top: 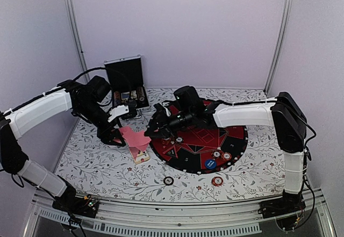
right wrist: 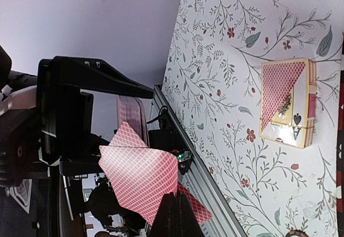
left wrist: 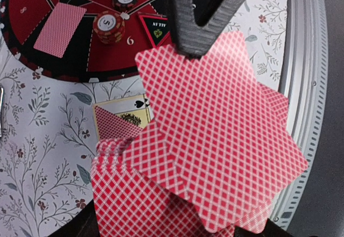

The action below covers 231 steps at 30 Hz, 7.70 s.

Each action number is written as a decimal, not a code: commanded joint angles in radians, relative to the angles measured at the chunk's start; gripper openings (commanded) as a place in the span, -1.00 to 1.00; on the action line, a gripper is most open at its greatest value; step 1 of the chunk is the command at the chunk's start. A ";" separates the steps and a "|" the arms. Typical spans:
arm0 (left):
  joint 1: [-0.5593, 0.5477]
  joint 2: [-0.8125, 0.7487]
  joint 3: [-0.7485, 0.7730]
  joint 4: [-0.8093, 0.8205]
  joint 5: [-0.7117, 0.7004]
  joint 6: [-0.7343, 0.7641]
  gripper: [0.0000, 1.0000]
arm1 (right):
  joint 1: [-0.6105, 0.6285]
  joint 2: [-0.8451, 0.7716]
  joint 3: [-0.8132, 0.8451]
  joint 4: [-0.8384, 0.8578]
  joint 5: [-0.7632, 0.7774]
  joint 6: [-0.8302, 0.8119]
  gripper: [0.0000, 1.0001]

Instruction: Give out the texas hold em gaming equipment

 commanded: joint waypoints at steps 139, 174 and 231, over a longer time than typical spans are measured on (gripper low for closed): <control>0.004 0.136 0.122 0.004 0.080 0.029 -0.93 | -0.748 0.294 0.223 -0.256 0.294 -0.265 -0.29; -0.035 0.164 0.171 0.016 0.066 0.017 -0.93 | -0.167 -0.215 -0.224 0.123 0.000 -0.088 0.91; -0.067 0.173 0.184 0.016 0.035 0.017 -0.94 | -0.053 0.214 0.135 0.191 -0.141 0.072 0.46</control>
